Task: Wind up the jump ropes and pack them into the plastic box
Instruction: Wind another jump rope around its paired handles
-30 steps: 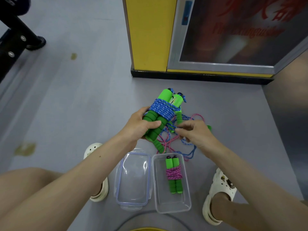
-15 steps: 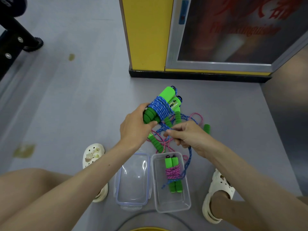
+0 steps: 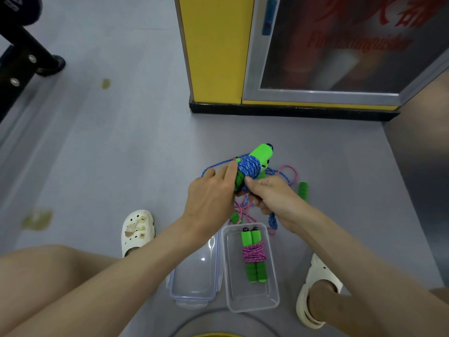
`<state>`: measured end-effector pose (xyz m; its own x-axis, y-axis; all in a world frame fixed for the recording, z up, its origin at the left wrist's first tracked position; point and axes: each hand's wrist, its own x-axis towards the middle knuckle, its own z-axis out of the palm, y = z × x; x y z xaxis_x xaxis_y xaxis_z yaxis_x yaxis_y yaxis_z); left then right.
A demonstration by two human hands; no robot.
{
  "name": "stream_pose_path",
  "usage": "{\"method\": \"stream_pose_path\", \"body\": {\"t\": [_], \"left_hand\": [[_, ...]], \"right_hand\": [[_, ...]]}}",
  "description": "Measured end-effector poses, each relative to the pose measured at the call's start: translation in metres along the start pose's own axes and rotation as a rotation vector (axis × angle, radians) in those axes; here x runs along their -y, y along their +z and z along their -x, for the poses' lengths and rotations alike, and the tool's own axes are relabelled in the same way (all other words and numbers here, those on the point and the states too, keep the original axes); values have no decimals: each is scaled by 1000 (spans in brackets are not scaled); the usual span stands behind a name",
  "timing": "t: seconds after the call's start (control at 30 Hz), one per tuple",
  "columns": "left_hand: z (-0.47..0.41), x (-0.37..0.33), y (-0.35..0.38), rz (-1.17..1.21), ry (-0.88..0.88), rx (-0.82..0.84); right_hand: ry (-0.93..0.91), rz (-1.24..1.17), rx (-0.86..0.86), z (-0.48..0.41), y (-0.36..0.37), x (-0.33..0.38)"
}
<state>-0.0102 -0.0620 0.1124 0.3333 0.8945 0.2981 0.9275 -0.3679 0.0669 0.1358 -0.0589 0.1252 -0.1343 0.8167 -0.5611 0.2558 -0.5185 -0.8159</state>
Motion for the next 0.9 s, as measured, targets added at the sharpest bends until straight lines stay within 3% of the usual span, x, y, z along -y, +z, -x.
{"method": "stream_pose_path", "body": {"t": [0.17, 0.33, 0.47, 0.6, 0.67, 0.77, 0.9], "left_hand": [[6, -5, 11, -28, 114, -131], [6, -8, 14, 181, 139, 31], [-4, -12, 1, 688, -103, 340], [-17, -2, -8, 1253, -635, 417], [-19, 4, -13, 1429, -806, 594], [-15, 4, -20, 1618, -798, 824], [-19, 11, -20, 1576, -829, 680]], "right_hand": [[64, -79, -98, 2, 2, 4], [66, -121, -290, -1, -3, 1], [101, -143, -339, -2, -12, 0], [107, -183, -258, -1, -17, 1], [78, -215, -180, 1, -15, 3], [60, -211, -116, 3, -13, 4], [26, -170, -81, 0, -11, -1]]}}
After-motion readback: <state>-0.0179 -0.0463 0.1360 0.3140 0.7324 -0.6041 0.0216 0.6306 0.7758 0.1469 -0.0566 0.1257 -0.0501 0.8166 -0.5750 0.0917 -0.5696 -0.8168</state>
